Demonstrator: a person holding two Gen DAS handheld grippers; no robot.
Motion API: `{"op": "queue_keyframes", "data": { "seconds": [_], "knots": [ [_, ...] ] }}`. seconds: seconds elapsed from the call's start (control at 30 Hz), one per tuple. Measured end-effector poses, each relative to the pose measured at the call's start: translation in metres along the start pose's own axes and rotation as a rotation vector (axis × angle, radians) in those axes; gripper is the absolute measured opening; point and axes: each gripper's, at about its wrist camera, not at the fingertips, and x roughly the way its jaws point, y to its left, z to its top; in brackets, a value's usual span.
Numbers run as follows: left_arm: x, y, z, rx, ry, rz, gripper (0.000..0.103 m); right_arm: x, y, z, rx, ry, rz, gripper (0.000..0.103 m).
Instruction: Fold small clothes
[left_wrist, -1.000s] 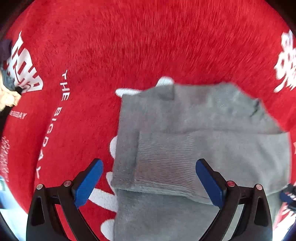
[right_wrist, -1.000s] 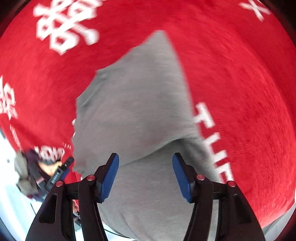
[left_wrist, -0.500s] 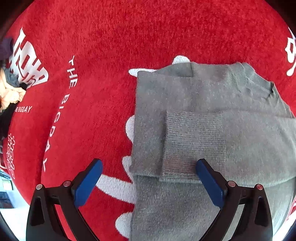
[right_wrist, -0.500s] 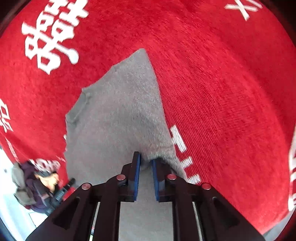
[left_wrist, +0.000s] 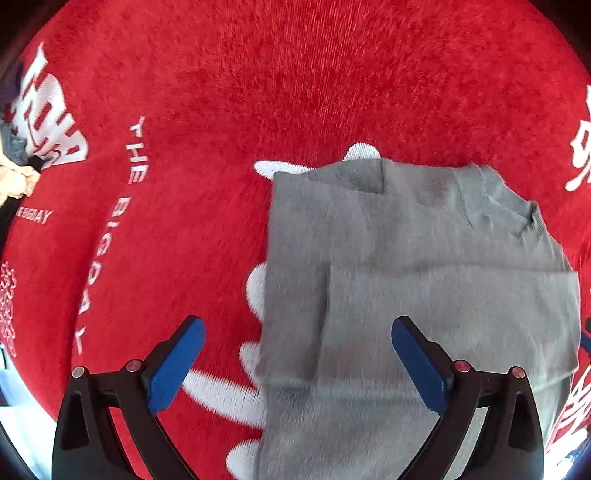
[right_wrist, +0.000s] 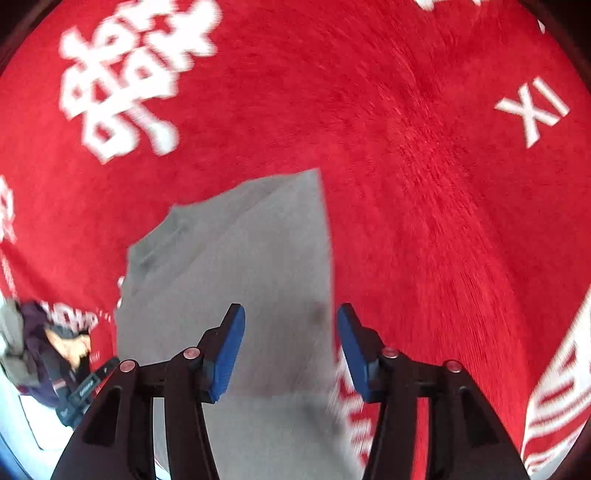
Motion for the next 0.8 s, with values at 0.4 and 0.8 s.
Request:
{"op": "queue_keyframes", "data": {
  "seconds": [0.4, 0.8],
  "knots": [
    [0.017, -0.007, -0.011, 0.027, 0.034, 0.031, 0.102, 0.007, -0.005, 0.021, -0.036, -0.006, -0.178, 0.010],
    [0.006, -0.009, -0.018, 0.061, 0.079, 0.065, 0.102, -0.033, 0.009, -0.054, -0.159, 0.101, -0.177, 0.056]
  ]
}}
